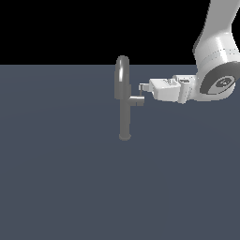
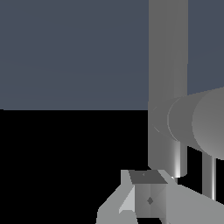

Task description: Turn on the faucet by rotating a designated handle.

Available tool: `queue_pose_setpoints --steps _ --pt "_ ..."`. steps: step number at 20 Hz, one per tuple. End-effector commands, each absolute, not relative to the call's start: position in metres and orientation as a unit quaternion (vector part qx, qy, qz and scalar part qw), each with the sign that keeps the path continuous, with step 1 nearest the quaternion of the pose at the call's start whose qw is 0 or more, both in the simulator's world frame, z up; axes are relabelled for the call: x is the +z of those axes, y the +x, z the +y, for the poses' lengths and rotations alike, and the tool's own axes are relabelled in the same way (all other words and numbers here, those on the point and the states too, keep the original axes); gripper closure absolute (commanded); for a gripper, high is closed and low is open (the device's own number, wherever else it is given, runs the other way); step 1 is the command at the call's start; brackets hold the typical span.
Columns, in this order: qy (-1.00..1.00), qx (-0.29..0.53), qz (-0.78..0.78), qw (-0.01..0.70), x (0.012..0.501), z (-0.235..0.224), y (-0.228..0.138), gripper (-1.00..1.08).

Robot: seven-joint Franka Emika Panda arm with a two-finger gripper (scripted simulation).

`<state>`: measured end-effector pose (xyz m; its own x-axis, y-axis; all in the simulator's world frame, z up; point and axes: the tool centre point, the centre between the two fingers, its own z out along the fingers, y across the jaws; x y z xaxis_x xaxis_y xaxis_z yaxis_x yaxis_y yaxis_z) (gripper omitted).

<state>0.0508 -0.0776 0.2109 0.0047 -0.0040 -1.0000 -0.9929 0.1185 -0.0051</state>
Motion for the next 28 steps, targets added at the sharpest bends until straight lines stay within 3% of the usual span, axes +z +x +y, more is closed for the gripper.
queue_pose_setpoints --steps 1,28 --pt "-0.469 0.468 0.529 0.53 0.21 -0.077 0.051 1.08" --pt "-0.472 0.462 0.528 0.533 0.225 -0.071 0.005 1.08"
